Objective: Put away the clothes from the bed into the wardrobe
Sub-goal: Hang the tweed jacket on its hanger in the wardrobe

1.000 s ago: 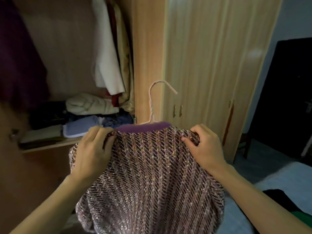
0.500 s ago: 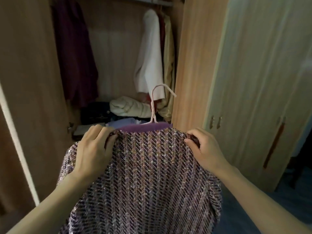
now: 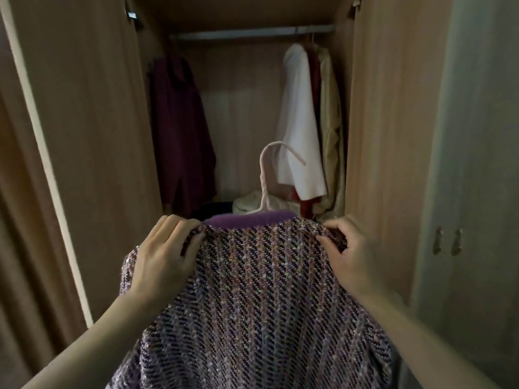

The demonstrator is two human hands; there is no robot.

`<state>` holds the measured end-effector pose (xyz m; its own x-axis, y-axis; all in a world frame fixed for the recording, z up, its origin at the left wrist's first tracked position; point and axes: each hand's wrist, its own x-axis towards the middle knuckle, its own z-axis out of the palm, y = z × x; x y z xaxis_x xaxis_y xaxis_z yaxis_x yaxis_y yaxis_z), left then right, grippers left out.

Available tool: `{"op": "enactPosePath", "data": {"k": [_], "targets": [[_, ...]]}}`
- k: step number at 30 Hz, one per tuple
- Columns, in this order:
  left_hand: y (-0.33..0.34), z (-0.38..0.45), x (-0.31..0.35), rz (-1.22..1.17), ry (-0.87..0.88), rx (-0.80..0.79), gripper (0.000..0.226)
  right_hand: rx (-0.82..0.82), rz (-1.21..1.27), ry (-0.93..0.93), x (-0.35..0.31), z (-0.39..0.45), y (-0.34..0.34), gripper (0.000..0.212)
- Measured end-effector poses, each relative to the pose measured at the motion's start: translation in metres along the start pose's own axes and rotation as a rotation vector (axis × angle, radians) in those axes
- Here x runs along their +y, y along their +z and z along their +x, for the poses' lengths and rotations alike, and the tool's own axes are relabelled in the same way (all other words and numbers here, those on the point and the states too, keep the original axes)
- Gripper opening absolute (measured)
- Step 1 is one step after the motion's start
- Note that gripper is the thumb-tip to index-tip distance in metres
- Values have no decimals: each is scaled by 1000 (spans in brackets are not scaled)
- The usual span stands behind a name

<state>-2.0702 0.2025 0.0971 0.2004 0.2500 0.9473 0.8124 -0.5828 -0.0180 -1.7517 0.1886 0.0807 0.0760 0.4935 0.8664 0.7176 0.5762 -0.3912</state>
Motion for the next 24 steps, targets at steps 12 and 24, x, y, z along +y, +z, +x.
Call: {"op": "enactPosePath", "data": {"k": [12, 24], "targets": [[52, 46, -29, 92, -16, 35, 20, 101, 29, -138, 53, 82, 52, 17], [110, 99, -133, 196, 96, 136, 17, 200, -116, -241, 75, 173, 141, 13]]}}
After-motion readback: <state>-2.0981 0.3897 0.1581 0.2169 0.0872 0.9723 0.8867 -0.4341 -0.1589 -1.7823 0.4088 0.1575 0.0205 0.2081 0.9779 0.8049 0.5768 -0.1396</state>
